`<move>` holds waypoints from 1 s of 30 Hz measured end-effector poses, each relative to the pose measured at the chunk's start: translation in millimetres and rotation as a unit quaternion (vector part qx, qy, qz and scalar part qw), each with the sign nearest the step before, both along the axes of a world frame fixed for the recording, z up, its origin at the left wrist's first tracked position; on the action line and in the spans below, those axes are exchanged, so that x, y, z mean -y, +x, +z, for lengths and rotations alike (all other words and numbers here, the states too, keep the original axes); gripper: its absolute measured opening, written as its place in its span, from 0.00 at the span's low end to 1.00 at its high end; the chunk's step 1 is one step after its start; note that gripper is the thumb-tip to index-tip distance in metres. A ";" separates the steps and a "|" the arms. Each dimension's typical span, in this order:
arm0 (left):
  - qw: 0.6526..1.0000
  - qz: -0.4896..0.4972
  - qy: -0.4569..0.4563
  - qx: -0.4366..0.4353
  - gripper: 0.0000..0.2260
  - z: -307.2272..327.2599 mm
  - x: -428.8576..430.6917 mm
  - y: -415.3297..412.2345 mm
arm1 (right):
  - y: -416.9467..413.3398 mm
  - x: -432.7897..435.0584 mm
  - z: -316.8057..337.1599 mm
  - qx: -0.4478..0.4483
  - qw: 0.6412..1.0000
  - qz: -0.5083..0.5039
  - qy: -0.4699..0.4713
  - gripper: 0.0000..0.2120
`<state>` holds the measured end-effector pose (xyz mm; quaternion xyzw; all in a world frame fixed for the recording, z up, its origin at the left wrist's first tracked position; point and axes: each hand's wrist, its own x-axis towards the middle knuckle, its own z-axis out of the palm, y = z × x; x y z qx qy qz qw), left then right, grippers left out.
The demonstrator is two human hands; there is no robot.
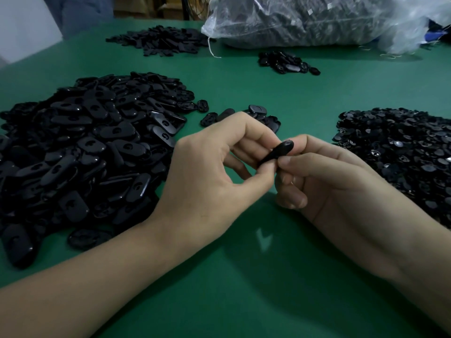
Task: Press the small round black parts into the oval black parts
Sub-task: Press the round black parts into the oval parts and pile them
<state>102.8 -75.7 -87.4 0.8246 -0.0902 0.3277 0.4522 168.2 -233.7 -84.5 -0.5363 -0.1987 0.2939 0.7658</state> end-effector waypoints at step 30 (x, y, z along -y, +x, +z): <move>0.996 0.028 0.081 0.011 0.07 -1.9 -1.5 1.2 | 6.7 5.0 -3.9 -0.018 0.999 0.034 0.015 0.06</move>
